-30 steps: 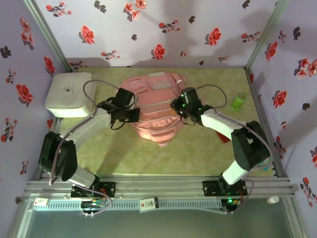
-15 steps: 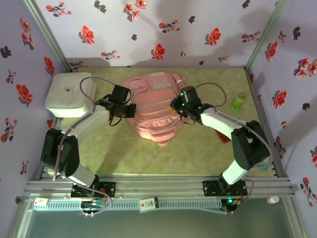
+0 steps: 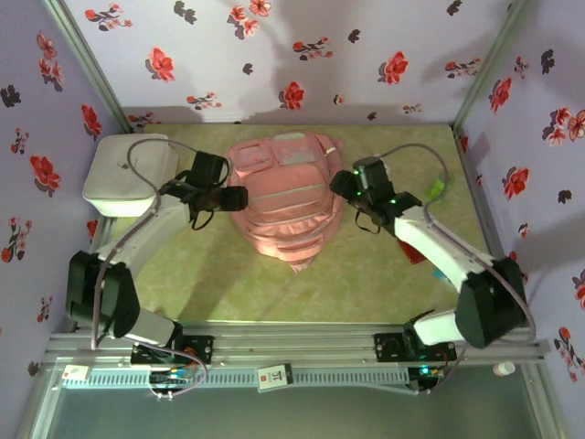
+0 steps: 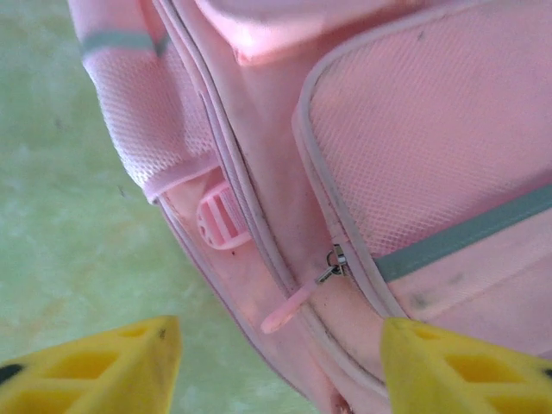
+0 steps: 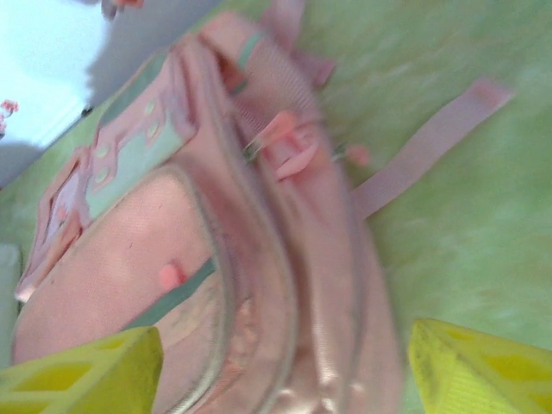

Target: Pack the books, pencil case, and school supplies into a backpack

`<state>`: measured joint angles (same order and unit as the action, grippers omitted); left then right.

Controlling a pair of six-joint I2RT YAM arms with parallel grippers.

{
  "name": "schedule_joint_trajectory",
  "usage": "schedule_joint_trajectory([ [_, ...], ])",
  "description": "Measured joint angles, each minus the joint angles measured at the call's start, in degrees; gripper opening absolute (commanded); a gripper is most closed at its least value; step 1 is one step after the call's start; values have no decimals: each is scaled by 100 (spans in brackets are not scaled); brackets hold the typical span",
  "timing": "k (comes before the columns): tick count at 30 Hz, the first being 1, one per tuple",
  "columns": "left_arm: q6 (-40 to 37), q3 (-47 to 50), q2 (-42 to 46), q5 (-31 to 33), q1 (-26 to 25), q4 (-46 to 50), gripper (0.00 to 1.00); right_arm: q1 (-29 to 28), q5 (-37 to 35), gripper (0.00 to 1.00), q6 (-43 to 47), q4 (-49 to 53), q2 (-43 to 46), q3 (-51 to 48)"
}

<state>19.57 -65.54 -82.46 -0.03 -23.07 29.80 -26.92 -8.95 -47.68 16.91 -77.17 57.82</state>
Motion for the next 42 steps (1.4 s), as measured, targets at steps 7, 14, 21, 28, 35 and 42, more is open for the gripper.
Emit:
schedule_joint_trajectory([
  [7, 188, 4, 651, 0, 240, 20, 89, 778, -883, 82, 284, 824, 605, -874],
  [14, 216, 149, 730, -2, 332, -57, 96, 1683, -890, 83, 640, 1097, 232, -1200],
  [21, 212, 164, 732, -120, 339, -66, 99, 2026, -380, 80, 1054, 852, -664, -1141],
  [28, 210, 164, 732, -236, 337, -66, 100, 2031, 127, 77, 1244, 551, -1193, -942],
  [35, 210, 164, 732, -278, 337, -66, 100, 2035, 643, 70, 1261, 372, -1366, -942],
  [42, 212, 164, 732, -345, 339, -68, 100, 1578, 1272, 65, 1191, 216, -1246, -1058],
])
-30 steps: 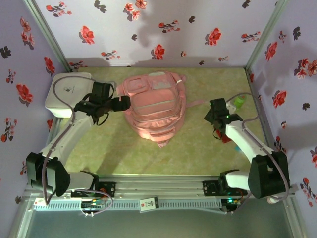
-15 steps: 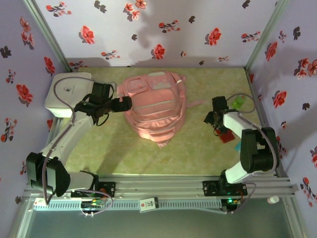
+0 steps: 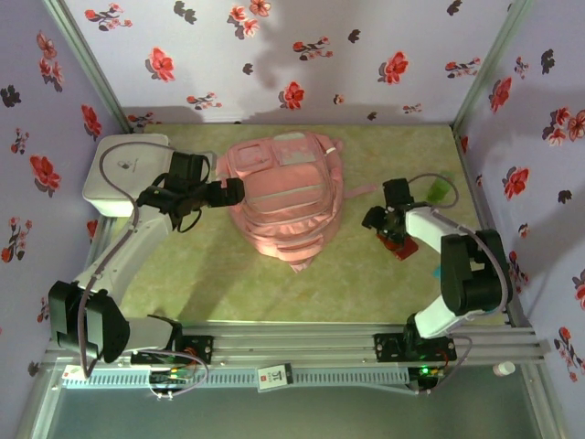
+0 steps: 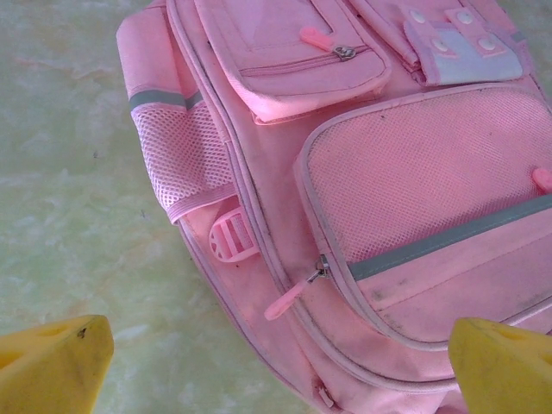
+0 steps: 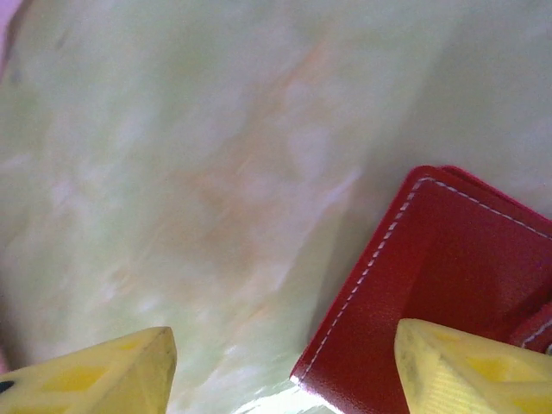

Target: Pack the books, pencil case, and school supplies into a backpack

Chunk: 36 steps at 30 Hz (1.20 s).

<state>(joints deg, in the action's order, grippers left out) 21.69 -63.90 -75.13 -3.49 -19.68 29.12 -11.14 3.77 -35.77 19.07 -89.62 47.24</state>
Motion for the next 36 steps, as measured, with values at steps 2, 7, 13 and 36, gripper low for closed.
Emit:
schedule_joint_trajectory([
  [2, 0, 0, 0, -22, 0, 0, 100, -254, 201, 65, -28, 4, 76, -66],
  [7, 2, 0, 0, -83, -2, -2, 100, -748, 616, 64, -37, 238, 321, -157],
  [13, 4, 0, 0, -153, 0, -42, 100, -1176, 671, 66, -221, 699, 885, -160],
  [36, 33, 0, -103, -247, 0, -149, 100, -662, -131, 69, -2118, 435, 1504, -1213],
])
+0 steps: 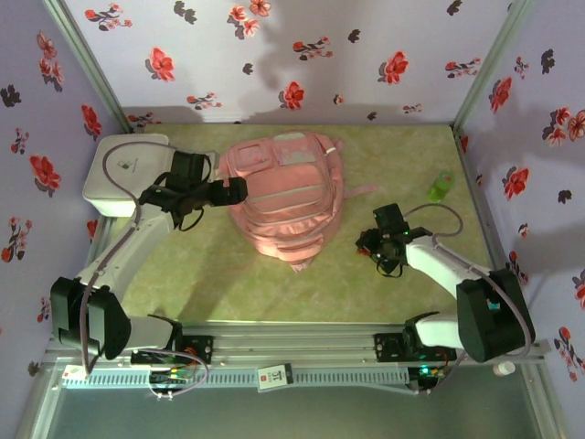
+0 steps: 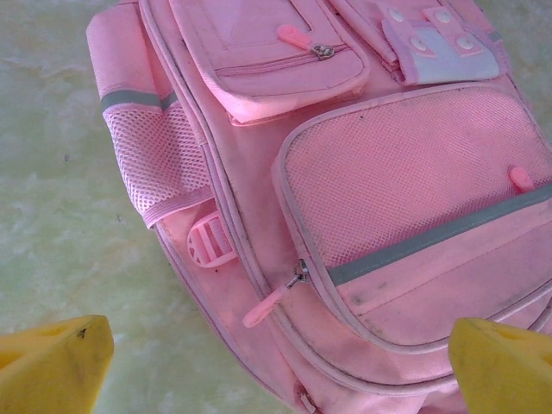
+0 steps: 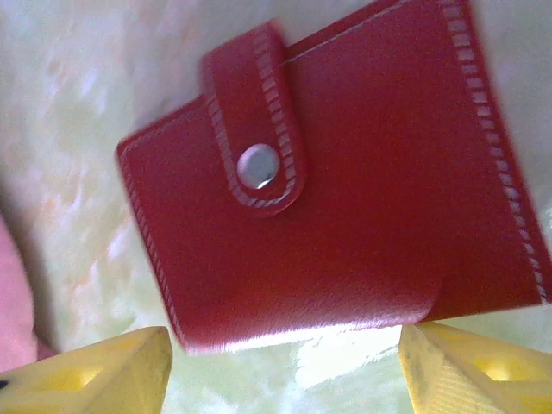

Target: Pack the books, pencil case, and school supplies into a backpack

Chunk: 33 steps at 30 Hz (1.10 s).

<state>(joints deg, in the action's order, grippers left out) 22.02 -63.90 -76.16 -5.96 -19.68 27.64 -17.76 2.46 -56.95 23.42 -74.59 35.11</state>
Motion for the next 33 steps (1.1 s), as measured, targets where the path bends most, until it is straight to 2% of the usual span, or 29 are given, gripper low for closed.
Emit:
schedule_joint_trajectory([
  [3, 11, 0, 0, -13, 0, 0, 100, 267, -129, 68, 302, 0, -216, 142],
  [11, 13, 0, 0, -15, 0, 0, 100, 476, -229, 50, 841, -258, -892, 673],
  [19, 13, 0, 0, -15, 0, 2, 100, 476, -227, 38, 896, -437, -1161, 686],
  [27, 13, 0, -7, -33, -2, 0, 100, 516, -208, 20, 831, -664, -1241, 686],
  [33, -35, -24, -201, -31, -173, -31, 100, 553, -162, 10, 743, -734, -1165, 686],
])
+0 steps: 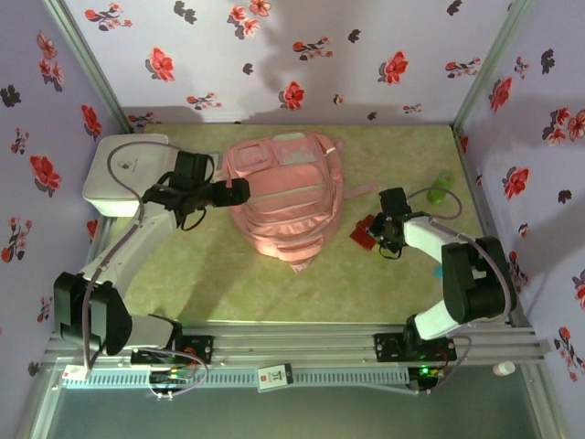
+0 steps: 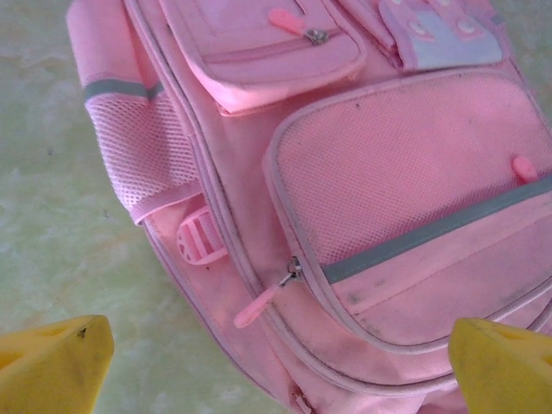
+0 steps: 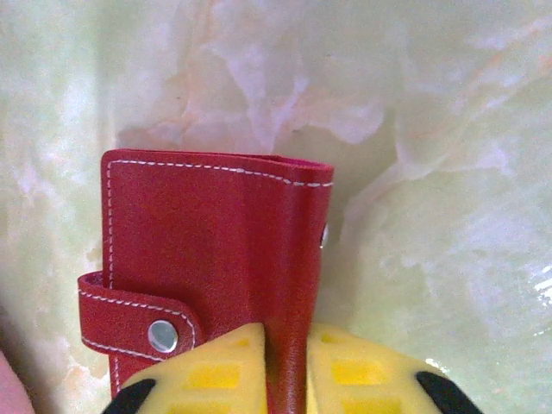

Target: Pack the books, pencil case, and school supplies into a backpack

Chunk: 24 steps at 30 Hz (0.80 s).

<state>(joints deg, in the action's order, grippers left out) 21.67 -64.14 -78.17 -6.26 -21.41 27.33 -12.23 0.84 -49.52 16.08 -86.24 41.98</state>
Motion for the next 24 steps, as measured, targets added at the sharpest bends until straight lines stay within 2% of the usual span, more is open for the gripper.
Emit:
schedule_joint_trajectory([
  [4, -173, -160, -264, 0, -319, -46, 97, 26, 20, 6, 0, 2, 323, -2],
  [10, -752, -627, -728, 28, -807, -168, 92, 55, 24, 5, 7, 0, 1213, -2],
  [17, -2164, -1714, -1637, 334, -1657, 168, 79, 87, 122, 4, 7, 2, 1996, -2],
  [24, -3222, -2413, -2426, 479, -2122, 850, 61, 111, 341, 5, 4, 0, 2291, 0],
])
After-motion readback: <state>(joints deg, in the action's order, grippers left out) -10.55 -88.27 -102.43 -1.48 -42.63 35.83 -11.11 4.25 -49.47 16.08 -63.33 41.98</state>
